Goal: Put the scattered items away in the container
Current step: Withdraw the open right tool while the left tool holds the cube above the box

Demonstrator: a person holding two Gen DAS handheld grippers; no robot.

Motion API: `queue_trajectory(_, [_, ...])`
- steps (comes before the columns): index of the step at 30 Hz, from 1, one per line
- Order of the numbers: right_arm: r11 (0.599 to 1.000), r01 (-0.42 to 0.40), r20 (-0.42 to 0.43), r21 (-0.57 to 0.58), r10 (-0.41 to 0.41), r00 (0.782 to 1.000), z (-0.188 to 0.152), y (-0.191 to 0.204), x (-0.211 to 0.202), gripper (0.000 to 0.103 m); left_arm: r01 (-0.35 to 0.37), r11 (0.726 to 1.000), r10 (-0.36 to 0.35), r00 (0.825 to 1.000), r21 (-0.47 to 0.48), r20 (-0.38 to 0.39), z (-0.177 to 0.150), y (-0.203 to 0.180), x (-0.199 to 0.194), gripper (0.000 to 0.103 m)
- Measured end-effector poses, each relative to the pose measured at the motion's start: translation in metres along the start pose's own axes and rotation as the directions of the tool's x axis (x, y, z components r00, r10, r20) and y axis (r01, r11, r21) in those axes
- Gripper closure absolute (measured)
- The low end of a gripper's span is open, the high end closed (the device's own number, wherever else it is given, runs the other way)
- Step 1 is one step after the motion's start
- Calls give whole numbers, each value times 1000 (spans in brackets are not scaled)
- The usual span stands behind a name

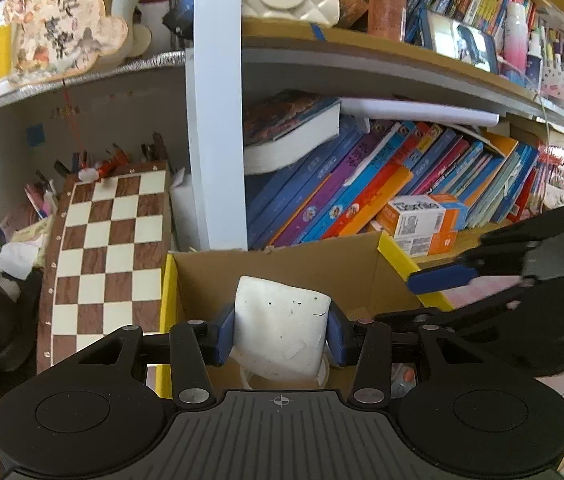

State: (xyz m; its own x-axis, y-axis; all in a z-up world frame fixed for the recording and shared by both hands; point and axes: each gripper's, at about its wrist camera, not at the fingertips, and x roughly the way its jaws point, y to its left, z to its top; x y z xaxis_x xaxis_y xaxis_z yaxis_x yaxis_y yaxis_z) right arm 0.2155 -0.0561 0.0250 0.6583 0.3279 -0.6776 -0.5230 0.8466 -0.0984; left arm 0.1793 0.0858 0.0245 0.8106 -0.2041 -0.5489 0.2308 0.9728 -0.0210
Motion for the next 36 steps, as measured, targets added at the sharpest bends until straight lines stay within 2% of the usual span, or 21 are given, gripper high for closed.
queue_trajectory(10, [999,-10,24,53,8,1000,-10,-4,-16,62,-5,999,7,999,38,-48,7,-4,18,59])
queue_trajectory(20, [997,-36,19,74,34,999,-19,-2,-19,62,0,1000,0,990,1,-143,7,8,48,59])
queue_trajectory(36, [995,-46,14,91,45,999,-21,-2,-16,62,-7,999,15,980,43,-198,11,20,69,59])
